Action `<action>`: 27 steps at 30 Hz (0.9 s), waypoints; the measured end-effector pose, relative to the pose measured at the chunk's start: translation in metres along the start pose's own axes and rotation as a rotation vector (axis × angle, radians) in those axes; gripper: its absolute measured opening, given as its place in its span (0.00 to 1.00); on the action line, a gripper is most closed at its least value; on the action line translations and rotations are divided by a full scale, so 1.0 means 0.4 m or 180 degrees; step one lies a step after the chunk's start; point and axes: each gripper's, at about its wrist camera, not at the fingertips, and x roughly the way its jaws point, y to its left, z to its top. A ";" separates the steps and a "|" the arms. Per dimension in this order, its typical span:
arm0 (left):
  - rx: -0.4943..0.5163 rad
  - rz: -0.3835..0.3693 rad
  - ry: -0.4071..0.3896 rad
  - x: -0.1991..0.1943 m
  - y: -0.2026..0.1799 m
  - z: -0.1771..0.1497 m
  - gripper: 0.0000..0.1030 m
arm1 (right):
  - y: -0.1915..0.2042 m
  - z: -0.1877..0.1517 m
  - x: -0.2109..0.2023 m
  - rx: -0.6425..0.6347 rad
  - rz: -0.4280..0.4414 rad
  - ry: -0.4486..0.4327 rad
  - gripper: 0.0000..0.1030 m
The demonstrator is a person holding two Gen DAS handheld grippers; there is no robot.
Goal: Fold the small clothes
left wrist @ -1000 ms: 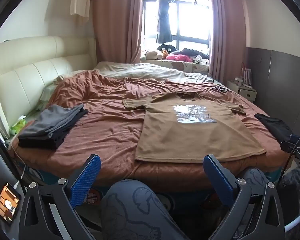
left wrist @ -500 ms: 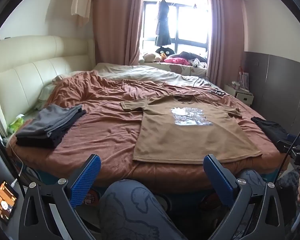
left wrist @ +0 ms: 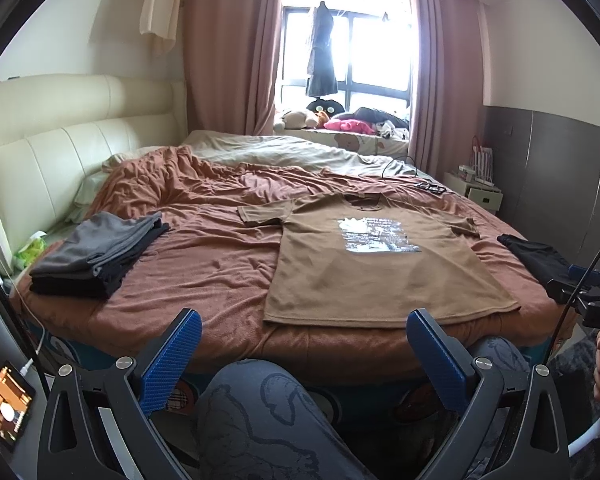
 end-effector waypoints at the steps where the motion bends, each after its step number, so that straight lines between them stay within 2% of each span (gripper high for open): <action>1: -0.0016 -0.0005 -0.0002 0.000 0.001 0.001 1.00 | 0.000 0.000 0.000 -0.0010 -0.0003 0.0000 1.00; 27: -0.0057 -0.0015 -0.0002 0.000 0.004 -0.014 1.00 | 0.007 -0.010 -0.001 -0.0013 -0.0010 0.0000 1.00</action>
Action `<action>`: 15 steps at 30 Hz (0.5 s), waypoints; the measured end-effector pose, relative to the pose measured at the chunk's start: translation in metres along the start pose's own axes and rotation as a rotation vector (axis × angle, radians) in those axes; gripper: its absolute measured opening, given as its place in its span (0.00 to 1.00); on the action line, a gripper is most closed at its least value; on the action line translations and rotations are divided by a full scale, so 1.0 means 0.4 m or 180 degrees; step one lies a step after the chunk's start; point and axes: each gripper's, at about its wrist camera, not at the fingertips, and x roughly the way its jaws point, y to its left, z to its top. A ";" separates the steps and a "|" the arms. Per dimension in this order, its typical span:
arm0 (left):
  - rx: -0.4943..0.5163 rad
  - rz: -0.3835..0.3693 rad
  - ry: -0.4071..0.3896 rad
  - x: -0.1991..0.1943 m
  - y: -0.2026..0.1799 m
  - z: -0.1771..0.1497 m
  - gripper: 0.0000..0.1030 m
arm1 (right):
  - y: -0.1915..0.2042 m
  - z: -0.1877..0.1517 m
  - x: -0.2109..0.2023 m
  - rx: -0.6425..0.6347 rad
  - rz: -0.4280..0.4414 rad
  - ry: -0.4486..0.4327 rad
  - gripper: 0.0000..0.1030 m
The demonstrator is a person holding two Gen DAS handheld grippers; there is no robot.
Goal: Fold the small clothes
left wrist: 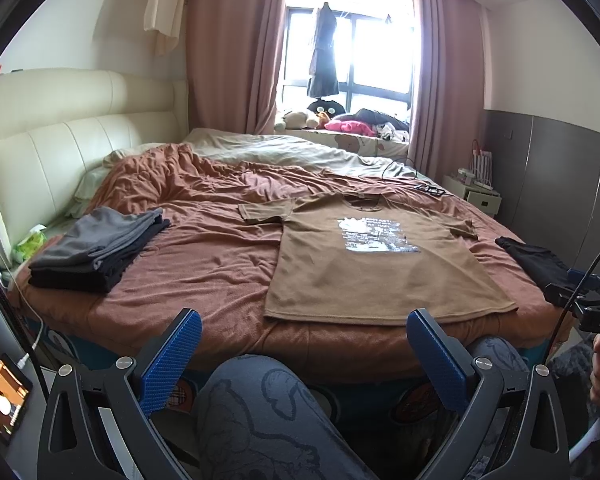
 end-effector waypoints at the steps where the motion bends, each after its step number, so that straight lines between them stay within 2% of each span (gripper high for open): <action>1: -0.0003 -0.0003 0.0006 0.000 0.005 -0.001 1.00 | 0.001 0.001 0.001 0.0000 0.0000 0.0004 1.00; 15: -0.0016 -0.0047 0.0024 0.001 0.013 -0.013 1.00 | 0.009 -0.006 0.001 -0.0031 0.0002 0.0030 1.00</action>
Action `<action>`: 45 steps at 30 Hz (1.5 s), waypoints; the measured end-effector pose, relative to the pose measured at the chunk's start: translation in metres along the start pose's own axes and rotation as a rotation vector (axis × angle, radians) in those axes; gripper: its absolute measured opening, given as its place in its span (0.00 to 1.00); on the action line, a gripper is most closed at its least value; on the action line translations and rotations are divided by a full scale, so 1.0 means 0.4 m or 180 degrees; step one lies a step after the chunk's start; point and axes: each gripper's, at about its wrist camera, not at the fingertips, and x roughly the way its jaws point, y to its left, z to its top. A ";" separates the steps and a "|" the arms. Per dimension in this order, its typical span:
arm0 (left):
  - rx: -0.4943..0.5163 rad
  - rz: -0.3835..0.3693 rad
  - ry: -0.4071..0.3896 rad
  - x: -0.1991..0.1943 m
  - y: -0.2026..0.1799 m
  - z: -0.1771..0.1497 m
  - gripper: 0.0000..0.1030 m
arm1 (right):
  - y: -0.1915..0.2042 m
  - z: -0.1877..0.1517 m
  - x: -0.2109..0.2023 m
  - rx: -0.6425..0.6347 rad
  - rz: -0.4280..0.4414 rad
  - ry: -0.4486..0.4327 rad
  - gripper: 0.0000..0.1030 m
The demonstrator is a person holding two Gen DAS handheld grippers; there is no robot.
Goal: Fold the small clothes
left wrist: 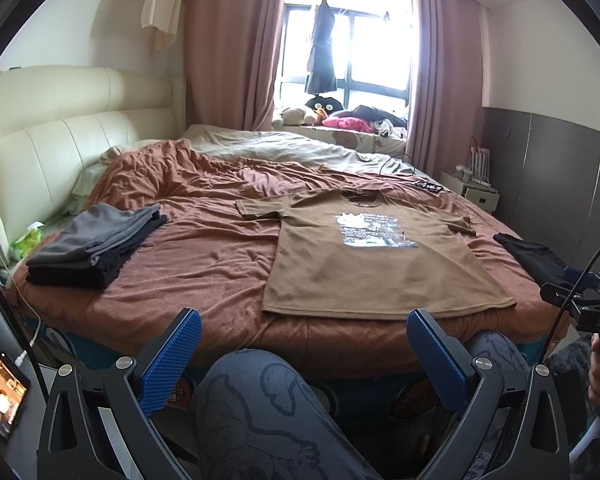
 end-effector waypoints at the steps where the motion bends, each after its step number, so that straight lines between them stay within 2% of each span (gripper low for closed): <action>1: 0.0000 -0.0002 0.0000 0.000 0.001 0.001 1.00 | 0.000 0.001 -0.001 0.0000 -0.0005 -0.0007 1.00; 13: 0.0036 -0.0003 -0.0008 -0.009 0.004 -0.002 1.00 | -0.009 0.013 -0.013 0.0064 0.0063 -0.0045 1.00; 27: -0.0031 0.0019 -0.0072 -0.023 0.012 0.055 1.00 | -0.034 0.051 0.013 0.0069 0.0248 -0.0079 1.00; 33: 0.0096 0.0025 -0.0042 0.017 0.014 0.108 1.00 | -0.044 0.073 0.069 0.0133 0.0277 -0.0075 1.00; 45: 0.0017 0.0044 0.0057 0.159 0.070 0.196 1.00 | -0.052 0.172 0.220 0.0245 0.0244 0.0003 1.00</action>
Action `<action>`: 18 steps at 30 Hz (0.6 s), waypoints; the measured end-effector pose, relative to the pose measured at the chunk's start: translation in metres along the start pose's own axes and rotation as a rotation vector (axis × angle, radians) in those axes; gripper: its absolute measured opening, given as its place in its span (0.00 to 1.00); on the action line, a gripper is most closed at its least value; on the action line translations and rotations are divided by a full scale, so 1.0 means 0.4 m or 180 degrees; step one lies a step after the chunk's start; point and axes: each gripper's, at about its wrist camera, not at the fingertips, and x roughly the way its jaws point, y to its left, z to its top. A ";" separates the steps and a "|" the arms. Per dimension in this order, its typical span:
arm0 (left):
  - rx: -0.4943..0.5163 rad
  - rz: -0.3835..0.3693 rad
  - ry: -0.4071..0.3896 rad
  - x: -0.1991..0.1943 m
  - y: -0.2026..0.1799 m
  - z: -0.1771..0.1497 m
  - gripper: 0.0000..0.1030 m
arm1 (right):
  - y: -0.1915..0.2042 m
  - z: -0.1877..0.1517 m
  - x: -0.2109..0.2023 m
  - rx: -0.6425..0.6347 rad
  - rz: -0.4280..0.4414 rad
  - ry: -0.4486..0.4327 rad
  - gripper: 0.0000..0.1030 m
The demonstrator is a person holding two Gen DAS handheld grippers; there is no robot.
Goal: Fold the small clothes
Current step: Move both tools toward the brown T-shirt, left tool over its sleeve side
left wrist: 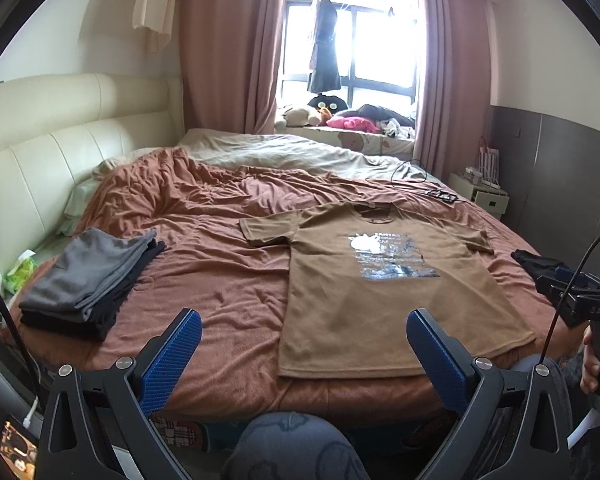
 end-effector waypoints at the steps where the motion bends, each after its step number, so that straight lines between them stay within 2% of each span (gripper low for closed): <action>1: -0.0012 0.0009 0.0009 0.014 0.005 0.010 1.00 | 0.000 0.005 0.011 0.0003 0.0006 0.0004 1.00; 8: -0.0085 0.0020 0.0043 0.098 0.043 0.065 1.00 | -0.008 0.051 0.097 0.0075 0.0066 0.0021 1.00; 12: -0.0127 -0.0008 0.0083 0.150 0.058 0.098 1.00 | -0.017 0.079 0.144 0.0008 0.0002 0.0042 1.00; 18: -0.0170 -0.0033 0.0123 0.230 0.079 0.145 0.99 | -0.030 0.120 0.212 -0.0082 0.0127 0.0051 1.00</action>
